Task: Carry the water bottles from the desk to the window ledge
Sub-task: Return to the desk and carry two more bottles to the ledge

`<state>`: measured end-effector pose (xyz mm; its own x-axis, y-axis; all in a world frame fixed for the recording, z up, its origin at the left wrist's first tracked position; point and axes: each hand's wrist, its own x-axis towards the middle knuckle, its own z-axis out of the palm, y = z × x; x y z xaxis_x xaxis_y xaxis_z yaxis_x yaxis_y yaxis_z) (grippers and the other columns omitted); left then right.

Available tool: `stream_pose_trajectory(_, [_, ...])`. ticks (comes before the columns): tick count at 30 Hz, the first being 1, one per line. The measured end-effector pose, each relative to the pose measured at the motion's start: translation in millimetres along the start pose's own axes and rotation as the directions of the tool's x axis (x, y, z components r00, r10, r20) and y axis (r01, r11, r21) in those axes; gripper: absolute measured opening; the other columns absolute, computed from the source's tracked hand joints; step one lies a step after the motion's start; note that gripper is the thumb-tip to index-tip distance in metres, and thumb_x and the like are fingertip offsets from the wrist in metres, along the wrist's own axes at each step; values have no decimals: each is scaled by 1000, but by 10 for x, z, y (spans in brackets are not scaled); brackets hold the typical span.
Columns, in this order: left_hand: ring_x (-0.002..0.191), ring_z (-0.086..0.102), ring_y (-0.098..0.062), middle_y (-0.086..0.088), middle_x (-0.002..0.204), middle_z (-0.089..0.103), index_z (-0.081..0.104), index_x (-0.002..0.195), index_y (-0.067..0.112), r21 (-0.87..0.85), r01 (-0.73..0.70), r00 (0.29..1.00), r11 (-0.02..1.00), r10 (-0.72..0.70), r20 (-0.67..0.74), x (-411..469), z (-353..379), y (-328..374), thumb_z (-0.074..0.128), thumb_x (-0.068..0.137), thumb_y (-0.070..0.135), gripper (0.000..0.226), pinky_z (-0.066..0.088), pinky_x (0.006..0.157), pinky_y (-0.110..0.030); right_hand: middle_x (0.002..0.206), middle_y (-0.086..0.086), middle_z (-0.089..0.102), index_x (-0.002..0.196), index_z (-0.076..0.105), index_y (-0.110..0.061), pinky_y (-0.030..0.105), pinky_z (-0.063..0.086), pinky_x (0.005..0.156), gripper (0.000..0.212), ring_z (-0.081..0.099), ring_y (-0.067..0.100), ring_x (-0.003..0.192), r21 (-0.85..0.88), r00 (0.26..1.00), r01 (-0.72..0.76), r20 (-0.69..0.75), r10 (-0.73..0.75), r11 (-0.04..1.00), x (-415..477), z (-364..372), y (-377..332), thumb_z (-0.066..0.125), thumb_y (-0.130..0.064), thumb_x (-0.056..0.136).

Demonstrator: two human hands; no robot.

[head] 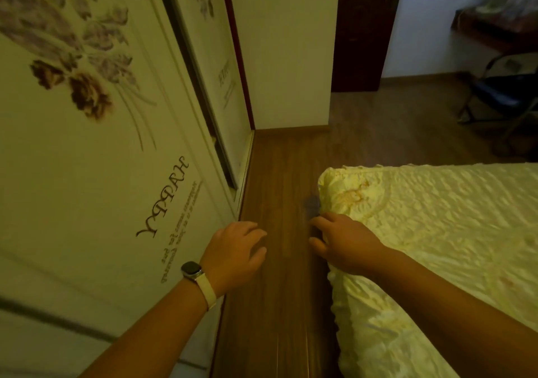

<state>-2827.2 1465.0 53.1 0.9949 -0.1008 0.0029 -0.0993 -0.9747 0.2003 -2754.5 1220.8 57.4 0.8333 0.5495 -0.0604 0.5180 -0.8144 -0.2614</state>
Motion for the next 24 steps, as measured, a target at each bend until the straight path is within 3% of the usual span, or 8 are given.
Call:
stream_pose_trajectory(5, [138,37,-17,3,149,45,49,140,28,4,-10,1000,1000,10,-8,671,-95,-27,46,98,44,44,32,112,-42,125,2,53,133,49,-22,39,50,86,47,55,22,108,3,997,-8,-71,8,1000,416,-279,328,42,-50,96])
stream_pose_trajectory(11, [138,38,-18,2,148,46,50,140,27,8,-56,998,998,56,-3,1465,-127,-299,47,98,42,44,32,110,-40,128,0,53,131,50,-24,38,49,88,47,54,21,111,-4,998,-49,-49,49,999,1027,-325,596,41,-52,95])
stream_pose_trajectory(24, [140,34,-16,4,150,43,46,141,29,-67,-152,988,986,152,-10,3855,-365,-1277,44,100,43,44,28,113,-41,139,-2,49,139,45,-29,34,46,92,49,50,20,121,-66,981,-182,-83,176,981,3153,-707,1069,44,-52,96])
